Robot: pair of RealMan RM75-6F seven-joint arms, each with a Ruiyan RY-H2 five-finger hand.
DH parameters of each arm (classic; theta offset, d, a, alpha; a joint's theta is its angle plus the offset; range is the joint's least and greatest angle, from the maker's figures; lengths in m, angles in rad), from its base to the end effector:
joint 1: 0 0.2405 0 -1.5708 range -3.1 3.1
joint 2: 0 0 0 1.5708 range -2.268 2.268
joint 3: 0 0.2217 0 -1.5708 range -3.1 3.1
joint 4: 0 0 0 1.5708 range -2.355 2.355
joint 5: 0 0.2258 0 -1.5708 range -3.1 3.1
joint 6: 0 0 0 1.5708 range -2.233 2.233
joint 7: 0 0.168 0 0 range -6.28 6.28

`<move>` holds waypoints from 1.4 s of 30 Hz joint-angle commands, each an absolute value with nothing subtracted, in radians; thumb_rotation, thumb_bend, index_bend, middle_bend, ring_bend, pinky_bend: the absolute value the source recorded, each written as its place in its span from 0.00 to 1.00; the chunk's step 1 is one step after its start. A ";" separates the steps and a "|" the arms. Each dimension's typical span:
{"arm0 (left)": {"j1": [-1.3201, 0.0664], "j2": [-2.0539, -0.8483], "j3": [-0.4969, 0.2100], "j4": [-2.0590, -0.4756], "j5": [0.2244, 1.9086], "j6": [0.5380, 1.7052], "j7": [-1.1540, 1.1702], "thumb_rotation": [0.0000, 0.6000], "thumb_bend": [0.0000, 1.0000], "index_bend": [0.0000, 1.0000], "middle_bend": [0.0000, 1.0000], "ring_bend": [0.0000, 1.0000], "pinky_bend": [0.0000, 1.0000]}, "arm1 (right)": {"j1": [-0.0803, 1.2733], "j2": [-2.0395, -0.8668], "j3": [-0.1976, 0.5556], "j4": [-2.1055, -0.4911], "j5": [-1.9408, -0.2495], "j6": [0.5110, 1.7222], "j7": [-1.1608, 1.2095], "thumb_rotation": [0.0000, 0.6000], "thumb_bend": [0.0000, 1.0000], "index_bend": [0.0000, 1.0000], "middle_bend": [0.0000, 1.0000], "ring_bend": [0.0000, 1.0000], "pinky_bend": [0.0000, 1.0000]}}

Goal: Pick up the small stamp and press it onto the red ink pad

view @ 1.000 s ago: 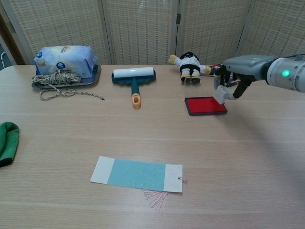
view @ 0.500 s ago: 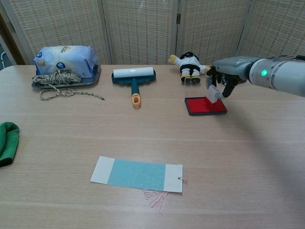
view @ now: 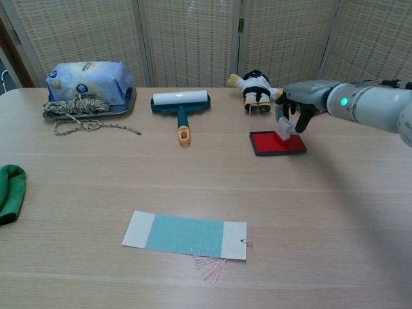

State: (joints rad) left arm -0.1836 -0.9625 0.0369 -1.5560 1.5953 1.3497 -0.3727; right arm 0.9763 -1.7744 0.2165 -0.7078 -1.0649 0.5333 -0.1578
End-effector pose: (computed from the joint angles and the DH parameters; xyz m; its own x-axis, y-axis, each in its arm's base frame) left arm -0.3015 0.2127 0.1468 0.2750 0.1998 0.9405 0.9602 -0.1075 -0.2579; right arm -0.1717 -0.4646 -0.0513 0.6004 -0.3366 0.7254 -0.7996 -0.2638 0.5394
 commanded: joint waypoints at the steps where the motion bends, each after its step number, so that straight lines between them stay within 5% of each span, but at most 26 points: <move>1: -0.184 -0.963 0.037 -1.555 1.594 1.350 -0.374 1.00 0.34 0.00 0.00 0.00 0.01 | 0.979 -1.791 0.214 -0.680 -1.074 0.520 -0.145 1.00 0.32 0.60 0.38 0.28 0.28; 15: -0.184 -0.967 0.037 -1.552 1.587 1.348 -0.359 1.00 0.34 0.00 0.00 0.00 0.01 | 0.974 -1.817 0.211 -0.633 -1.141 0.530 -0.065 1.00 0.32 0.61 0.38 0.28 0.28; 34: -0.168 -0.978 0.028 -1.593 1.566 1.375 -0.258 1.00 0.34 0.00 0.00 0.00 0.01 | 0.805 -1.453 0.157 -1.327 -1.105 0.787 -0.294 1.00 0.32 0.61 0.38 0.28 0.28; 42: -0.140 -0.971 0.032 -1.609 1.586 1.432 -0.238 1.00 0.34 0.00 0.00 0.00 0.01 | 0.742 -1.399 0.092 -1.464 -1.112 0.863 -0.366 1.00 0.32 0.61 0.38 0.28 0.28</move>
State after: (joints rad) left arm -0.1424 -0.9720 0.0311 -1.6076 1.5840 1.4295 -0.2410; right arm 0.7566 -1.4101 0.1071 -1.4505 -1.1093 0.8486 -0.3515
